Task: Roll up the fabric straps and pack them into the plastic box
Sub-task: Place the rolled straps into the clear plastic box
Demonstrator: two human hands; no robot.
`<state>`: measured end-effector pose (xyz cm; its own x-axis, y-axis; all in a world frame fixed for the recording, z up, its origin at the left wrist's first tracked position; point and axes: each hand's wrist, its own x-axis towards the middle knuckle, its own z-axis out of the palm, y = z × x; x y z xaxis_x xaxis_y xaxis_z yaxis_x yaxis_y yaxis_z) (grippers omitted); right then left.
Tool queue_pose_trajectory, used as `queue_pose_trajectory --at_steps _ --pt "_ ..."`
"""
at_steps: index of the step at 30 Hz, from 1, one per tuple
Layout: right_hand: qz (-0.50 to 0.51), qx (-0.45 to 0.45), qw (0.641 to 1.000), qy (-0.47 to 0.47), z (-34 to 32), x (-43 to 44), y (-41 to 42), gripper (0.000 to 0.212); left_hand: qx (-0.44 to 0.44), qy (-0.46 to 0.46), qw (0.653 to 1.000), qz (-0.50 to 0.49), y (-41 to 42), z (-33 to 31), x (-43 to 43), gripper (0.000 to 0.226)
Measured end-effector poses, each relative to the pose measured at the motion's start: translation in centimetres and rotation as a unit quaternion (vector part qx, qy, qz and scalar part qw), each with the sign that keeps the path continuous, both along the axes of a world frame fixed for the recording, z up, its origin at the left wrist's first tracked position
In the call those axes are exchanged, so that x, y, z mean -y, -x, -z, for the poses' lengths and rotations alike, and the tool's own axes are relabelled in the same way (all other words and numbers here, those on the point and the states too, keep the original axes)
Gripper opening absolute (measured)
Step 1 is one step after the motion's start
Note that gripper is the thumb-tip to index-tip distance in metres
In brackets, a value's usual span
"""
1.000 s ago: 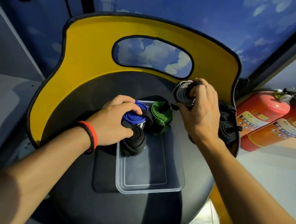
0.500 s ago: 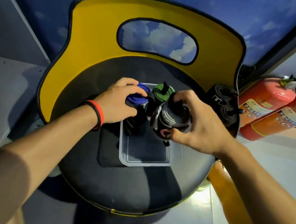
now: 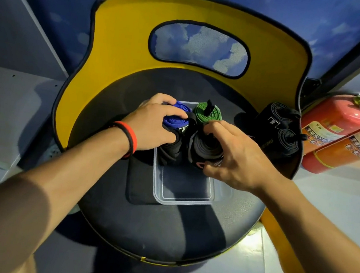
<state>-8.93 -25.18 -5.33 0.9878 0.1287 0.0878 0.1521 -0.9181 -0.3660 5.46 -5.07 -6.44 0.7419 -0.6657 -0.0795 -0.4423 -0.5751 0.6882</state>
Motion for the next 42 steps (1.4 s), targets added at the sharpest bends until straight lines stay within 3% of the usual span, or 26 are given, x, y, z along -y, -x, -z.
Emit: queue_pose_trajectory --at_steps 6,13,16,20,22,26,29,32,35,42 --pt "0.042 0.044 0.995 0.084 1.3 0.0 0.3 0.063 0.033 -0.027 0.999 -0.002 0.5 -0.5 0.2 0.056" --pt "0.088 0.085 0.988 0.095 2.8 -0.4 0.7 0.062 0.052 -0.047 0.997 -0.007 0.5 -0.5 0.1 0.055" --pt "0.079 0.080 0.992 0.055 2.8 0.0 0.4 0.065 0.083 -0.025 0.996 -0.019 0.6 0.0 0.3 0.049" --pt "0.077 0.051 0.996 0.012 2.0 0.8 0.3 0.072 0.163 0.031 0.982 0.093 0.5 0.4 0.8 0.041" --pt "0.070 0.054 0.996 0.009 1.6 1.0 0.4 0.066 0.149 -0.008 0.975 0.163 0.3 0.7 1.1 0.037" --pt "0.091 0.088 0.992 0.007 0.0 1.9 1.6 0.025 0.132 -0.073 0.970 0.191 -0.3 1.2 1.1 0.043" --pt "0.173 0.140 0.969 0.107 -0.9 3.6 2.7 0.024 0.142 -0.081 0.966 0.198 -0.7 1.2 1.0 0.046" --pt "0.286 0.068 0.927 0.231 -0.2 5.7 3.6 0.039 0.146 -0.075 0.967 0.196 -0.6 1.3 1.0 0.044" --pt "0.312 0.012 0.912 0.267 1.2 7.1 4.4 0.048 0.133 -0.058 0.972 0.186 -0.4 1.3 1.1 0.042" --pt "0.304 0.030 0.909 0.284 2.2 7.7 4.2 0.056 0.139 -0.044 0.971 0.191 -0.7 1.4 1.2 0.041"
